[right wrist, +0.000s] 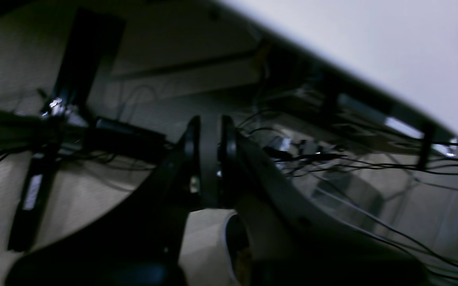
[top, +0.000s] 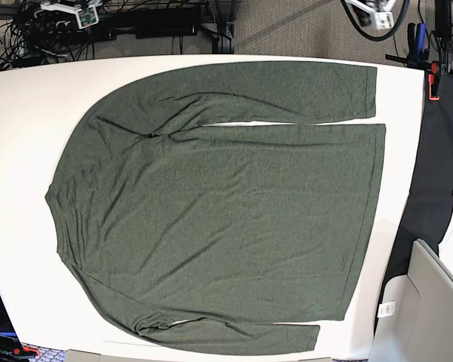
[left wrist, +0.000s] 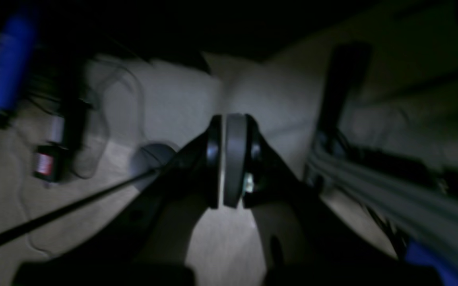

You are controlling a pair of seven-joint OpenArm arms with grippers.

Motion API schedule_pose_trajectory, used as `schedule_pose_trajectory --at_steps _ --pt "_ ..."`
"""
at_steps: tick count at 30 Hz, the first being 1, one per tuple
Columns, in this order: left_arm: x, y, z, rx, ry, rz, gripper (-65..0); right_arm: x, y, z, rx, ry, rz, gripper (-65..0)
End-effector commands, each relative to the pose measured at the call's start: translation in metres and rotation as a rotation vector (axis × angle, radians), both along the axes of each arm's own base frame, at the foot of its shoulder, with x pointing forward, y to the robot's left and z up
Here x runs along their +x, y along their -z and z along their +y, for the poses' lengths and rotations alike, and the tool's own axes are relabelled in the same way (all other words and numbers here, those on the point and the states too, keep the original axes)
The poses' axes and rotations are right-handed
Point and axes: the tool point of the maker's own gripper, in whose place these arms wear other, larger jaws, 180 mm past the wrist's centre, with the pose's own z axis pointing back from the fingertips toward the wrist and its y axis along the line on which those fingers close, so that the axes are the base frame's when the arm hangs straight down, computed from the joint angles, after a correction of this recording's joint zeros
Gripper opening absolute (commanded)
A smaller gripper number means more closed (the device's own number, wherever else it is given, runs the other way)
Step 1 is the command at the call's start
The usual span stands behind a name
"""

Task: Fold the T-shirt properly
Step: 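Move the left gripper to the shirt's shoulder corner and grasp it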

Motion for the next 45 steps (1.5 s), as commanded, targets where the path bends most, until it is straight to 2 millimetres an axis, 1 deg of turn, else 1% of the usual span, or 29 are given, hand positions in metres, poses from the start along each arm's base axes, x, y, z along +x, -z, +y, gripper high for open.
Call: schedule_pose_trajectory --at_steps 1,3,7,9,11,16,17,19,21,25,27,29,32,34,37,39,40,43,45 --pt "0.005 -0.013 0.004 0.016 0.005 -0.030 -65.0 0.006 -0.014 -0.002 -0.014 -0.013 -0.042 -65.0" --pt "0.017 -0.026 0.004 0.027 0.014 -0.070 -65.0 0.014 -0.024 -0.006 -0.027 -0.013 -0.074 -65.0" --pt "0.038 -0.049 -0.001 0.037 0.040 -0.147 -65.0 0.021 -0.038 -0.008 -0.041 -0.014 -0.108 -65.0" --pt "0.044 -0.055 -0.005 0.032 0.050 -0.168 -65.0 0.026 -0.045 -0.005 -0.038 -0.021 -0.129 -65.0" --pt "0.048 -0.058 -0.006 0.032 0.052 -0.178 -65.0 0.026 -0.049 -0.003 -0.034 -0.026 -0.136 -65.0" --pt "0.063 -0.068 -0.009 0.030 0.056 -0.225 -65.0 0.028 -0.053 -0.001 -0.032 -0.030 -0.148 -65.0" --pt "0.064 -0.068 -0.009 0.029 0.056 -0.223 -64.9 0.029 -0.053 -0.001 -0.033 -0.029 -0.150 -65.0" --pt "0.073 -0.071 -0.011 0.019 0.052 -0.240 -64.9 0.031 -0.055 -0.006 -0.045 -0.023 -0.159 -65.0" --pt "0.078 -0.068 -0.013 -0.018 0.032 -0.233 -64.6 0.036 -0.057 -0.008 -0.051 -0.018 -0.174 -65.0" --pt "0.096 -0.060 -0.019 -0.127 -0.019 -0.208 -61.7 0.049 -0.062 -0.013 -0.064 -0.008 -0.212 -64.9" --pt "0.107 -0.059 -0.024 -0.163 -0.022 -0.199 -61.2 0.057 -0.065 -0.013 -0.064 -0.007 -0.236 -64.8" --pt "0.123 -0.062 -0.027 -0.192 -0.022 -0.210 -61.2 0.063 -0.067 -0.013 -0.064 -0.007 -0.255 -64.8" --pt "0.137 -0.063 -0.033 -0.237 -0.024 -0.205 -60.5 0.071 -0.070 -0.013 -0.066 -0.006 -0.278 -64.7" --pt "0.144 -0.063 -0.035 -0.258 -0.026 -0.194 -58.7 0.075 -0.071 -0.014 -0.067 -0.005 -0.287 -64.7" --pt "0.151 -0.066 -0.028 -0.290 -0.056 -0.182 -53.9 0.079 -0.073 -0.014 -0.069 -0.004 -0.302 -64.6" --pt "0.155 -0.069 -0.021 -0.309 -0.083 -0.184 -49.4 0.081 -0.075 -0.016 -0.073 -0.001 -0.309 -62.8" --pt "0.155 -0.070 -0.016 -0.310 -0.097 -0.179 -47.0 0.083 -0.075 -0.016 -0.073 -0.001 -0.315 -60.6" --pt "0.157 -0.076 0.003 -0.292 -0.143 -0.188 -41.2 0.087 -0.077 -0.016 -0.072 0.001 -0.327 -51.0" --pt "0.155 -0.078 0.013 -0.282 -0.171 -0.184 -38.1 0.089 -0.078 -0.016 -0.072 0.001 -0.333 -45.6"
